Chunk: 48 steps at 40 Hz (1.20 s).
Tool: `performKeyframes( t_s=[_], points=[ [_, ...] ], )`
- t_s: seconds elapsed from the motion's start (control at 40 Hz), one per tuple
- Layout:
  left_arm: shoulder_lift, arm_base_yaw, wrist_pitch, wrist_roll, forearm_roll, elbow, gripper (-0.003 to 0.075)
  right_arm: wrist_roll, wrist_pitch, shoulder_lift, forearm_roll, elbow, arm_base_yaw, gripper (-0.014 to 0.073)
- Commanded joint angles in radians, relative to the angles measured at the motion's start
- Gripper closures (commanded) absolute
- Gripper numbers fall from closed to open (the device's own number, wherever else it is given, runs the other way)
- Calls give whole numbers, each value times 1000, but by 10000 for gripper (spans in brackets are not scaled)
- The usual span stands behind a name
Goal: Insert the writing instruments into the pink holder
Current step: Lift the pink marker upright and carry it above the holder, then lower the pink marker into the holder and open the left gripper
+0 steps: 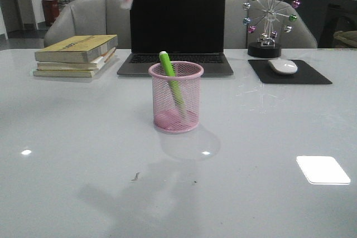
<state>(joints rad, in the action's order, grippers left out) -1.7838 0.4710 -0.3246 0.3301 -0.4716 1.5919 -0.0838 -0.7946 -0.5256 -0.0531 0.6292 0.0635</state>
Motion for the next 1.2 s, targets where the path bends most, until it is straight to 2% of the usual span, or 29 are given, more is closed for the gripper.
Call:
performKeyframes(
  t_s=[0.0,0.13,0.23,0.35,0.5,0.73,1.18],
  points=[
    [57,78,219,1,-35,-12,628,-2,65,-2,18,27,6,179],
    [57,154,407,1,-57,-86,628,-2,49,-2,39,27,6,179],
    [57,189,550,-4,-139,-161,628,-2,32,-2,53,27,6,179],
    [55,208,666,-10,-173,-239,628,-2,32,-2,53,27,6,179],
    [39,212,689,-23,-173,-283,627,-2,32,-2,53,27,6,179],
    [-43,214,714,-193,-99,-284,627,-2,32,-2,53,27,6,179],
    [-94,221,699,-195,-123,-284,627,-2,31,-2,58,27,6,179]
  ],
)
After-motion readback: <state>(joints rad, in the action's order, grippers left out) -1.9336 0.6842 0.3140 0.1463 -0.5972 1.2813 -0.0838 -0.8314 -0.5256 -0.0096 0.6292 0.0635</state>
